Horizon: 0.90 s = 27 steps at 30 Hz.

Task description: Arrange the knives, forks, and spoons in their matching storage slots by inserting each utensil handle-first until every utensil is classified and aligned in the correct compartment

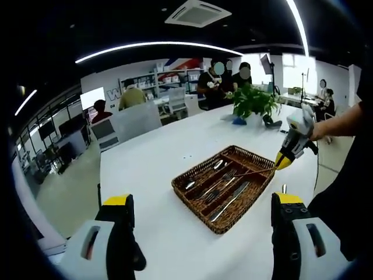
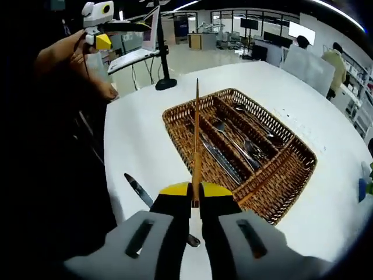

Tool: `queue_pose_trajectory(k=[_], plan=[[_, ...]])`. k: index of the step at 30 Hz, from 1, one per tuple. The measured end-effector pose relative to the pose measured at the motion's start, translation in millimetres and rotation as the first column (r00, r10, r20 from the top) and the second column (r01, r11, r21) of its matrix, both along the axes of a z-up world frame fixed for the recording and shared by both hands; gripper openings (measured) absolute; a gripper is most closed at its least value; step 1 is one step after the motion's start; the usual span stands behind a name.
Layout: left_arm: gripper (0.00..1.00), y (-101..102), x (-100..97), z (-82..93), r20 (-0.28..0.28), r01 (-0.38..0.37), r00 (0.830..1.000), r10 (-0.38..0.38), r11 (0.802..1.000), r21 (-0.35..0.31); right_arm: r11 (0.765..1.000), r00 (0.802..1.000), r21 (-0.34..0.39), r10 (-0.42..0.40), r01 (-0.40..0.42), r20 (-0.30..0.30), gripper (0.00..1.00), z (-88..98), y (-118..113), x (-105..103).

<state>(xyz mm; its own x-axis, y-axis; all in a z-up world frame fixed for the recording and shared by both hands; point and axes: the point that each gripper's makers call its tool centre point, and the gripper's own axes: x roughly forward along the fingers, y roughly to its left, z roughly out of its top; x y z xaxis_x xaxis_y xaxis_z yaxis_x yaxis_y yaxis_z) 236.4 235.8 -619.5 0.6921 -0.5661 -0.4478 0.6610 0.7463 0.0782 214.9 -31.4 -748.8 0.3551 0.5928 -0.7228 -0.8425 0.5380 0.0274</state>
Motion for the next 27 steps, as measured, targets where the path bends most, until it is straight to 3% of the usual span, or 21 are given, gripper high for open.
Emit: queue_pose_trajectory(k=[5, 8, 13, 16, 17, 18, 19, 20, 22, 25, 27], plan=[[0.99, -2.8, 1.5, 1.1, 0.001, 0.009, 1.0, -0.009, 1.0, 0.004, 0.985, 0.985, 0.016, -0.171, 0.171, -0.001, 0.04, 10.8, -18.5, 13.2], [0.99, -3.4, 1.9, 0.3, -0.002, 0.014, 1.0, -0.014, 1.0, 0.009, 0.963, 0.963, 0.035, -0.268, 0.268, -0.02, 0.04, 14.2, -28.4, 18.7], [0.99, -3.7, 4.5, 2.2, 0.005, 0.012, 1.0, -0.012, 1.0, 0.006, 0.908, 0.91, 0.048, -0.414, 0.415, -0.027, 0.04, 21.2, -50.2, 26.5], [0.99, -3.2, 5.9, 2.0, 0.006, 0.013, 1.0, -0.013, 1.0, 0.006, 0.859, 0.859, 0.041, -0.511, 0.511, -0.01, 0.03, 23.7, -68.6, 31.4], [0.99, -3.1, 6.3, 2.0, 0.007, 0.013, 1.0, -0.013, 1.0, 0.005, 0.836, 0.837, 0.042, -0.548, 0.547, -0.002, 0.03, 24.6, -75.5, 33.3], [0.99, -3.8, 6.2, 1.8, 0.006, 0.015, 1.0, -0.015, 1.0, 0.005, 0.798, 0.798, 0.042, -0.602, 0.602, 0.002, 0.03, 25.1, -86.1, 35.0], [0.99, -4.1, 6.2, 1.5, 0.006, 0.016, 1.0, -0.016, 1.0, 0.006, 0.785, 0.786, 0.04, -0.618, 0.618, -0.002, 0.03, 24.6, -89.4, 34.7], [0.99, -4.4, 6.1, 1.0, 0.006, 0.017, 1.0, -0.017, 1.0, 0.008, 0.743, 0.744, 0.048, -0.668, 0.668, -0.02, 0.03, 24.3, -99.2, 34.5], [0.99, -4.8, 5.8, 0.3, 0.007, 0.023, 1.0, -0.023, 1.0, 0.015, 0.704, 0.707, 0.063, -0.706, 0.707, -0.042, 0.03, 24.1, -106.4, 33.8], [0.99, -2.6, 7.4, 0.0, 0.01, 0.021, 1.0, -0.021, 1.0, 0.014, 0.665, 0.669, 0.08, -0.74, 0.743, -0.061, 0.03, 25.6, -114.9, 33.6], [0.99, -1.9, 8.0, -0.1, 0.011, 0.019, 1.0, -0.019, 1.0, 0.015, 0.657, 0.663, 0.086, -0.746, 0.749, -0.061, 0.03, 27.4, -116.7, 34.6]])
